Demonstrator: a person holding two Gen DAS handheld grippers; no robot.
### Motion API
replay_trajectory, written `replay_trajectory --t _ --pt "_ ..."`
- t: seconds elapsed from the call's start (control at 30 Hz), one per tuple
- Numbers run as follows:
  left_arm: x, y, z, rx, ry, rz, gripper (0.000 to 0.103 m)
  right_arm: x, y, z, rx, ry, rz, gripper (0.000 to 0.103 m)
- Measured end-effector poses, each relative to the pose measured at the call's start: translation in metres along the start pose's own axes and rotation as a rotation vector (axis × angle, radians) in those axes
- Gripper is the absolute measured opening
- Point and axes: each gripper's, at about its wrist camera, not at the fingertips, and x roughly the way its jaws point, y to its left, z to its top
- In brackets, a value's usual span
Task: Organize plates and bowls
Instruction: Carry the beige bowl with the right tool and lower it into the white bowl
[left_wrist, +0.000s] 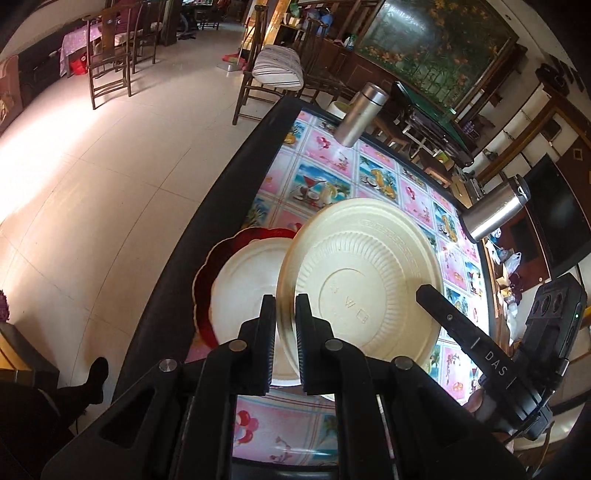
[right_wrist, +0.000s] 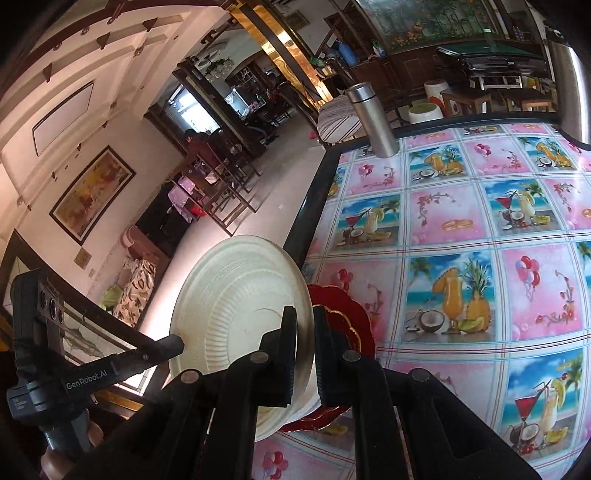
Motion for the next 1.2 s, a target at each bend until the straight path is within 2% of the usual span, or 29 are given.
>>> replay_trajectory --t 0.17,0.37,0.67,0.7,0.83,0.93,0.97,1.0,1.07,1.2 --pt "0.022 0.025 -0.005 -0.030 0.046 0.011 0.009 0.029 0.014 -0.017 -0.024 0.045 -0.040 0.009" --pt "0.041 0.037 -0.007 -0.046 0.082 0.017 0.009 0.052 0.016 -0.027 -0.042 0.077 -0.088 0.009" --pt "0.051 0.045 -0.008 -0.031 0.093 0.056 0.009 0.072 0.021 -0.037 -0.115 0.094 -0.169 0.010" --pt "0.051 0.045 -0.008 -0.026 0.090 0.068 0.009 0.074 0.023 -0.038 -0.133 0.098 -0.183 0.013" --pt "0.050 0.042 -0.008 0.004 0.074 0.112 0.009 0.074 0.027 -0.041 -0.173 0.084 -0.210 0.014" --pt "0.043 0.039 -0.008 0.034 0.032 0.190 0.009 0.069 0.028 -0.040 -0.186 0.066 -0.226 0.016" --pt "0.040 0.038 -0.008 0.046 0.014 0.212 0.009 0.067 0.028 -0.039 -0.188 0.060 -0.229 0.020" --pt "0.039 0.038 -0.007 0.052 0.005 0.219 0.009 0.063 0.028 -0.038 -0.188 0.051 -0.229 0.024" --pt "0.036 0.039 -0.006 0.051 0.005 0.211 0.009 0.056 0.026 -0.035 -0.181 0.026 -0.231 0.024" --pt "0.019 0.028 -0.013 0.089 -0.066 0.199 0.009 0.032 0.020 -0.035 -0.176 -0.042 -0.194 0.024"
